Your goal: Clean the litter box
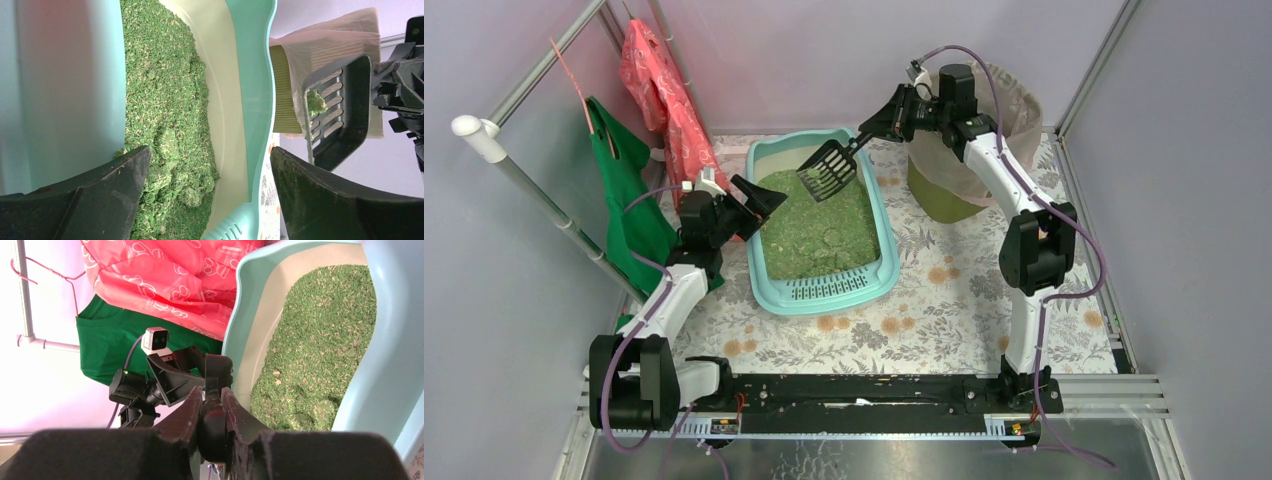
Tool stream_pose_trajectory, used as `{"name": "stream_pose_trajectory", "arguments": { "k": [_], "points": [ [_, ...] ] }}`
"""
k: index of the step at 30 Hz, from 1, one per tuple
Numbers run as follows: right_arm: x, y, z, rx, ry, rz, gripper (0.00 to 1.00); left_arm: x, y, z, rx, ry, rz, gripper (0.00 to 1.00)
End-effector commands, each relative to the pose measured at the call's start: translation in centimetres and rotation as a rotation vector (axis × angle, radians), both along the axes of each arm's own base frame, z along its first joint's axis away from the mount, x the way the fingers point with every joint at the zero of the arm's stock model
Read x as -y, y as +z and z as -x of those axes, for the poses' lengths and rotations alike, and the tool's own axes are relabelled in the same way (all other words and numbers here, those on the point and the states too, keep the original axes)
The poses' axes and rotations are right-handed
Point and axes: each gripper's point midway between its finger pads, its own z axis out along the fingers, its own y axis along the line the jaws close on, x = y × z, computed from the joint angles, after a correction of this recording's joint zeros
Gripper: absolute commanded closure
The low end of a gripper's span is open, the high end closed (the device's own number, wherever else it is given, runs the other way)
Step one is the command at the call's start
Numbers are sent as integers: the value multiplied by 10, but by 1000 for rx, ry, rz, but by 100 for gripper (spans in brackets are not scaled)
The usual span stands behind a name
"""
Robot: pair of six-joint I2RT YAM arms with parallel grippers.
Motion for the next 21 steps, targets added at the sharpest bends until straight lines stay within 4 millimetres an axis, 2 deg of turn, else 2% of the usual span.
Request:
{"name": "stream_pose_trajectory", "arguments": {
  "k": [1, 4, 7, 10, 13, 15, 19, 21],
  "points": [
    [-14, 40, 18, 109, 57, -7, 100, -4, -17, 2, -43, 9, -10, 1],
    [11, 52, 0, 125, -38, -70, 100, -3, -10, 3, -25, 3, -7, 1],
    [-13, 46, 16, 113, 57, -25, 100, -6, -15, 3, -44, 10, -29, 1],
    [4, 49, 4, 116, -27, -43, 100, -3, -14, 3, -31, 3, 1, 1],
    [-4, 51, 12, 105, 39, -60, 100, -4, -16, 3, -41, 7, -15, 1],
    [6, 51, 4, 117, -18, -53, 100, -5, -16, 3, -42, 8, -17, 1],
    [7, 52, 5, 103, -17, -77, 100, -3, -16, 3, -38, 4, -10, 1],
    [14, 56, 1, 112, -38, -81, 100, -3, -16, 3, -38, 4, -9, 1]
  ]
}}
